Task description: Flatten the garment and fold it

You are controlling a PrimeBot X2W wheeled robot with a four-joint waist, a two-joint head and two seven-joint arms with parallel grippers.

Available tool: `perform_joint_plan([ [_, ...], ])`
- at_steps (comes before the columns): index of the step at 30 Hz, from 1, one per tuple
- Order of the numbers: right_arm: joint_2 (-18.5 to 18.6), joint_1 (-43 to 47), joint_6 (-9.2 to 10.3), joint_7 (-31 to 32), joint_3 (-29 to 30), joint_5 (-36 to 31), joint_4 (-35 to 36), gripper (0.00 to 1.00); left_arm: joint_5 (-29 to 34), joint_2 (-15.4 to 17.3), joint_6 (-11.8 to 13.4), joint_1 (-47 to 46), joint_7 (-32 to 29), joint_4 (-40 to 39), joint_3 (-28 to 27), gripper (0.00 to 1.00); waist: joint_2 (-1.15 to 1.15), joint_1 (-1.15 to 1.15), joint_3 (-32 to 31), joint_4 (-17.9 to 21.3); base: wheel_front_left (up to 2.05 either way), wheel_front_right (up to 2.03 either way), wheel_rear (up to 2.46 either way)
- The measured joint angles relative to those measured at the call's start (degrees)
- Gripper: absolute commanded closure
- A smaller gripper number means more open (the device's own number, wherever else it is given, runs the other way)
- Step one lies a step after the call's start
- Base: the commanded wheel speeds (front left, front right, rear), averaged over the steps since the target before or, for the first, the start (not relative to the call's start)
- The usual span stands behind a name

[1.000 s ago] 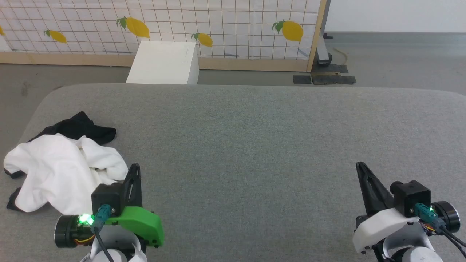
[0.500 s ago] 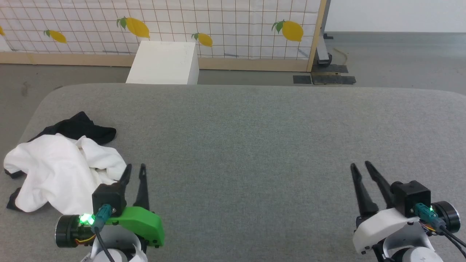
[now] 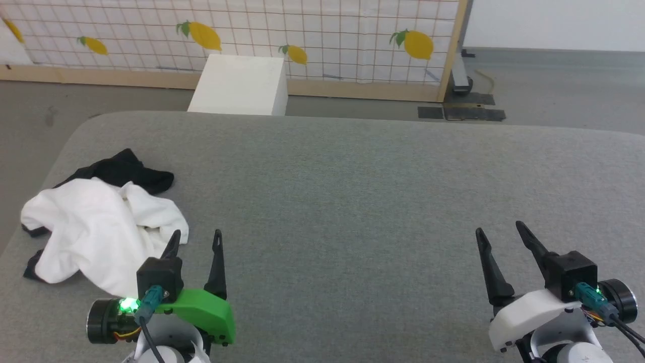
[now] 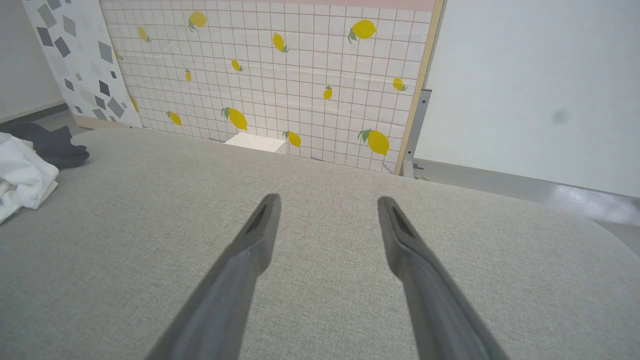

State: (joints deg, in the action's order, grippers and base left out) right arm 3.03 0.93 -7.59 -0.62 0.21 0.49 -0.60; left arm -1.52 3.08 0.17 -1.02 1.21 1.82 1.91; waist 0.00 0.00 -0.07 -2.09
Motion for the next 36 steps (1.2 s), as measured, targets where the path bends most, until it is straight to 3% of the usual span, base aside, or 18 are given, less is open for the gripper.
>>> perform_joint_plan([
  [36,-0.01,-0.91,0.00,-2.87,-1.72,1.37,-2.01,0.00,-3.64,3.31,3.54,0.30,4.28,0.74,1.45,0.00,0.00,0.00,-0.97,-13.08,-0.03,-0.03,-0.03],
])
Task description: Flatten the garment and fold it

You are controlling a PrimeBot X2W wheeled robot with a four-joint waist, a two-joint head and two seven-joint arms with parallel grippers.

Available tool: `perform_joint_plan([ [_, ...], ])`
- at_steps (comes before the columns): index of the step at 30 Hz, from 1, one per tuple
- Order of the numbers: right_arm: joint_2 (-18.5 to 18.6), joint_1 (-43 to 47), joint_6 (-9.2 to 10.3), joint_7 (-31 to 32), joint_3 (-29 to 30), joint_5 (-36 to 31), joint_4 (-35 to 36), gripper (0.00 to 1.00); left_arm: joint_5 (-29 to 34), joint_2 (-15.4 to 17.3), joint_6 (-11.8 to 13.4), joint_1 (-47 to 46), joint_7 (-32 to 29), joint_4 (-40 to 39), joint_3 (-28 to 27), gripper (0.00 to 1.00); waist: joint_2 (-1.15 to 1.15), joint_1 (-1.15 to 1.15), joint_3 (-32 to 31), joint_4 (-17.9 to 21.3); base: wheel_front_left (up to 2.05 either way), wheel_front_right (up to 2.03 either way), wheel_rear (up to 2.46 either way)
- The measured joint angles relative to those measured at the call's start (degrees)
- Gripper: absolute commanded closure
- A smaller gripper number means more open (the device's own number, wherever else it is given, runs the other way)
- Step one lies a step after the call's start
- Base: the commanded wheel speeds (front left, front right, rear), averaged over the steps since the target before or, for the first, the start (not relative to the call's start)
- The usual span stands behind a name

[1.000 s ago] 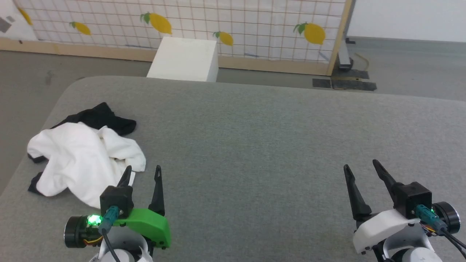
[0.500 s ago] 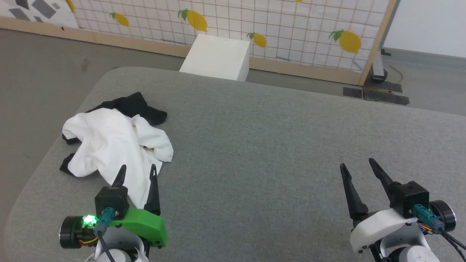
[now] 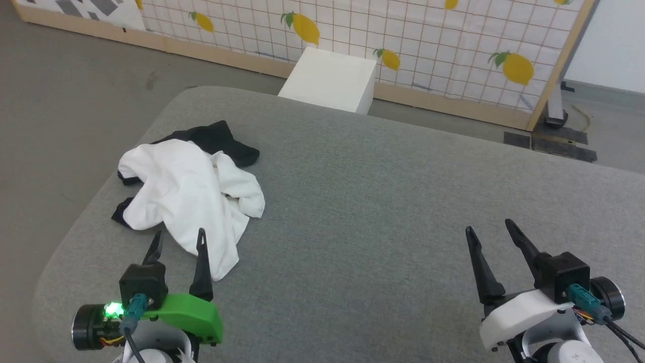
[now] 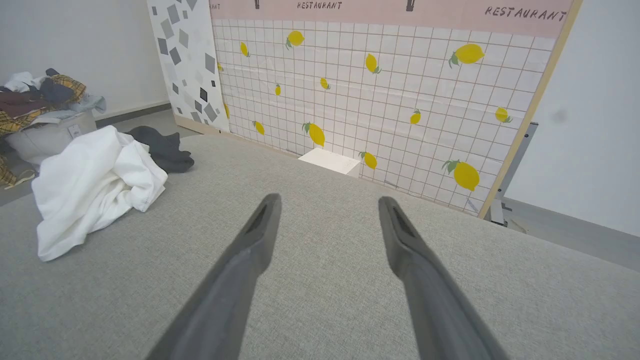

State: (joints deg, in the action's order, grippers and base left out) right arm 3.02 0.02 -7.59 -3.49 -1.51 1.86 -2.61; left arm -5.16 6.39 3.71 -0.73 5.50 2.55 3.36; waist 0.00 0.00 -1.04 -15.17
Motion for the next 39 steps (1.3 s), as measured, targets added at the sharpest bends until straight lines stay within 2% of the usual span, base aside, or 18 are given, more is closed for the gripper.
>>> perform_joint_plan([
  [39,-0.02,-1.47,0.00,-3.18,-0.69,1.81,-2.45,0.00,-5.03,3.56,4.70,2.15,4.09,-0.79,2.27,0.00,0.00,0.00,-0.27,-9.18,0.00,0.00,0.00],
])
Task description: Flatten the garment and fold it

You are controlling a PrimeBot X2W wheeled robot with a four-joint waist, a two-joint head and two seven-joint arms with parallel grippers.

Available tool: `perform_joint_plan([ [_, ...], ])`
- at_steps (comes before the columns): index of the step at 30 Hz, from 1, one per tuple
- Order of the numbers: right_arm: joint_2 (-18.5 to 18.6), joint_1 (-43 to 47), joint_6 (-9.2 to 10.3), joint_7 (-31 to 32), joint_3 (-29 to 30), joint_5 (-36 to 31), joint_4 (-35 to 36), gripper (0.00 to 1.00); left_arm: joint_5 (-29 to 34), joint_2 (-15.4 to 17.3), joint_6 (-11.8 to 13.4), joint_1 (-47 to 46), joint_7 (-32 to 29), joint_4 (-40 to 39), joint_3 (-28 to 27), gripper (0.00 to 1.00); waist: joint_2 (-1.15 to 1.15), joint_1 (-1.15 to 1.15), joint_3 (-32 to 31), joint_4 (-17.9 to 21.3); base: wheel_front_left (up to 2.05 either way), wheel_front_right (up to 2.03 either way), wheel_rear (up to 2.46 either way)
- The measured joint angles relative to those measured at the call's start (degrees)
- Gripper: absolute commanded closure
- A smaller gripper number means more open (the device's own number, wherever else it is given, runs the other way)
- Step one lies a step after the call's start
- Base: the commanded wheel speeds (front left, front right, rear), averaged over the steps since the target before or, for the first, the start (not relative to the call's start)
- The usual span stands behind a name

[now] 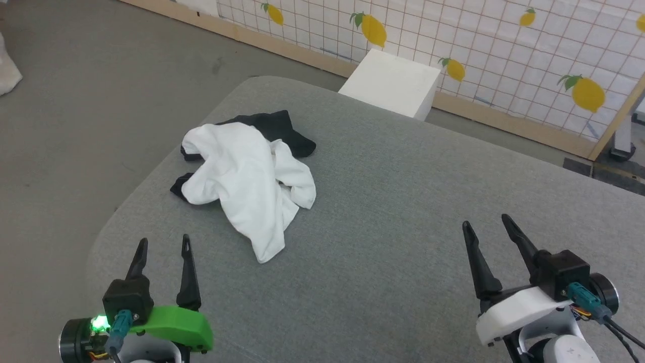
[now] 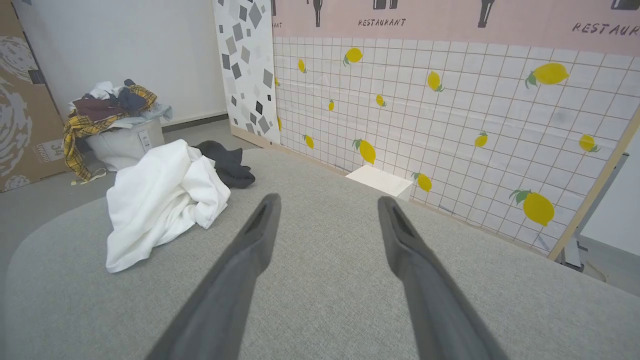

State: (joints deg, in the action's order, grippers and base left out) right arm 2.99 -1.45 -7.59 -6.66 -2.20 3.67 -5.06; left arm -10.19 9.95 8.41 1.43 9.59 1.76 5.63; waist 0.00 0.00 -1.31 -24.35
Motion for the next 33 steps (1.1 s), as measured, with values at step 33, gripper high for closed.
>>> perform_joint_plan([
  [33,-0.15,-7.95,0.00,0.10,0.18,-2.96,4.57,0.00,-17.90,5.84,-6.31,-28.59,-14.92,12.49,0.57,0.00,0.00,0.00,13.01,-0.07,0.00,0.00,0.00],
])
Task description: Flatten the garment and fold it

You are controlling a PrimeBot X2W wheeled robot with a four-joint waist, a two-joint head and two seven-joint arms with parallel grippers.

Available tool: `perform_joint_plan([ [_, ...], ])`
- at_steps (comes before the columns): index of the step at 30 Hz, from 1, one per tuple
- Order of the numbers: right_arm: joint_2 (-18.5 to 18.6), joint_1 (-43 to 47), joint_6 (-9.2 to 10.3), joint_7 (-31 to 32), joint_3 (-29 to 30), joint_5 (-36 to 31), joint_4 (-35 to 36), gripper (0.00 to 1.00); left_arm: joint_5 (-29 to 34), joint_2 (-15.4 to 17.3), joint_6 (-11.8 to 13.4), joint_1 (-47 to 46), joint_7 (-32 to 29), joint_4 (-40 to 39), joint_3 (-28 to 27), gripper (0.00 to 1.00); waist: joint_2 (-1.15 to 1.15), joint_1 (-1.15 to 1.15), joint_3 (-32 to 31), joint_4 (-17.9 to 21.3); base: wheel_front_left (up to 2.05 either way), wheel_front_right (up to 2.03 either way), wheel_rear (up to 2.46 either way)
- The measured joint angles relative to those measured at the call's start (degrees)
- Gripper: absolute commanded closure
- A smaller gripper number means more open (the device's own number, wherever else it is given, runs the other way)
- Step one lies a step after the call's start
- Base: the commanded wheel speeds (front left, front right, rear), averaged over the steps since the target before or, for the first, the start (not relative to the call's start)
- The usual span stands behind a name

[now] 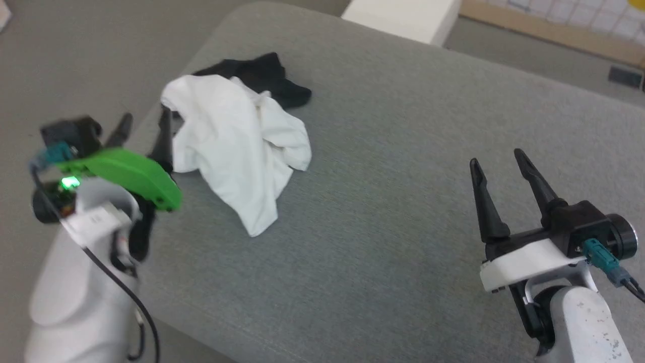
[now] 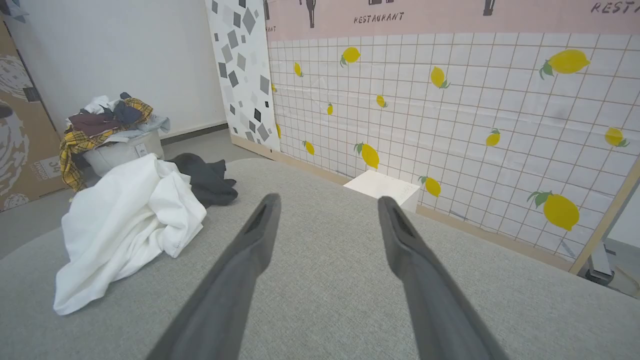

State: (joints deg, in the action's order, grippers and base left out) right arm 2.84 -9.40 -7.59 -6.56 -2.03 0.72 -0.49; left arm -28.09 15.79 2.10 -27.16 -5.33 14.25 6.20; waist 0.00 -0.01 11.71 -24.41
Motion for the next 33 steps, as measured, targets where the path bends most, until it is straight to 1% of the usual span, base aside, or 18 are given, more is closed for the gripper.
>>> perform_joint_plan([
  [3,0.04,-1.29,0.00,-0.38,-0.25,0.13,-0.14,0.00,-4.14,2.35,-0.96,-4.72,-5.58,2.26,-1.94,0.00,0.00,-0.01,2.97,2.35,0.00,0.00,0.00],
  [6,0.07,-3.02,0.00,-1.45,-0.26,0.64,-0.54,0.00,-7.49,5.08,-1.00,-7.75,-10.88,3.57,-4.54,0.00,0.00,-0.01,5.47,5.44,0.00,0.00,0.00],
  [9,0.18,-4.35,0.00,-2.50,-0.16,1.05,-1.12,0.00,-10.39,6.79,0.65,-9.59,-15.28,3.74,-7.22,0.00,0.00,-0.01,7.92,8.67,0.00,0.00,0.00],
  [14,0.22,-6.07,0.00,-4.28,-0.45,2.25,-3.02,0.00,-12.13,9.26,5.94,-9.43,-24.10,3.20,-9.27,0.00,0.00,-0.01,11.90,14.15,0.00,0.00,0.00],
  [15,0.22,-6.22,0.00,-4.59,-0.36,2.48,-3.35,0.00,-12.45,9.43,6.94,-9.11,-25.68,3.05,-9.35,0.00,0.00,-0.01,12.56,15.01,0.00,0.00,0.00],
  [18,0.22,-6.66,0.00,-5.45,-0.59,3.01,-4.59,0.00,-13.27,9.53,11.17,-7.04,-31.65,2.57,-9.42,0.00,0.00,-0.01,14.99,17.85,0.00,0.00,0.00],
  [19,0.22,-6.84,0.00,-5.65,-0.76,3.11,-5.00,0.00,-13.27,9.51,12.09,-6.16,-33.18,2.32,-9.21,0.00,0.00,-0.01,15.58,18.53,0.00,0.00,0.00],
  [21,0.20,-7.28,0.00,-6.09,-1.07,3.43,-5.89,0.00,-13.25,9.55,14.81,-4.00,-35.63,1.10,-9.22,0.00,0.00,-0.01,16.92,20.17,0.00,0.00,0.00],
  [25,0.18,-8.11,0.00,-6.68,-1.56,4.00,-7.46,0.00,-13.71,11.59,18.16,-2.33,-40.11,-1.02,-10.62,0.00,-0.01,0.00,18.66,22.86,0.00,0.00,0.00],
  [26,0.18,-8.21,0.00,-6.90,-1.58,4.02,-7.82,0.00,-13.71,12.05,18.68,-2.01,-40.80,-1.44,-10.85,0.40,-0.01,0.00,18.81,23.34,0.00,0.00,0.00],
  [27,0.18,-8.20,0.00,-7.09,-1.51,4.23,-8.36,0.00,-13.60,12.98,19.18,-1.40,-41.77,-2.18,-10.87,0.76,-0.01,0.00,18.83,23.96,0.00,0.00,0.00],
  [28,0.18,-8.16,0.00,-7.12,-1.38,4.42,-8.88,0.00,-13.33,13.51,19.34,-0.76,-42.00,-2.93,-10.82,1.00,0.00,0.00,18.55,24.28,0.00,0.00,0.00],
  [29,0.18,-8.16,0.00,-7.17,-1.27,4.42,-9.18,0.00,-12.99,13.72,19.38,-0.14,-41.72,-3.47,-10.81,1.00,0.00,0.00,18.25,24.49,0.00,0.00,0.00],
  [31,0.18,-8.06,0.00,-7.57,-0.94,4.43,-9.73,0.00,-11.27,14.30,18.66,1.63,-37.53,-4.12,-10.56,1.00,0.00,0.00,17.25,24.92,0.00,0.00,0.00],
  [32,0.13,-7.14,0.00,-7.62,-0.48,5.15,-10.66,0.00,-5.47,14.46,17.31,2.40,-24.59,-3.64,-10.16,1.00,0.00,0.00,15.31,25.31,0.00,0.00,0.00],
  [33,0.11,-6.53,0.00,-7.66,-0.27,5.67,-11.16,0.00,-3.63,15.01,16.58,2.16,-19.63,-3.15,-10.16,1.00,0.00,0.00,14.44,25.40,0.00,0.00,0.00],
])
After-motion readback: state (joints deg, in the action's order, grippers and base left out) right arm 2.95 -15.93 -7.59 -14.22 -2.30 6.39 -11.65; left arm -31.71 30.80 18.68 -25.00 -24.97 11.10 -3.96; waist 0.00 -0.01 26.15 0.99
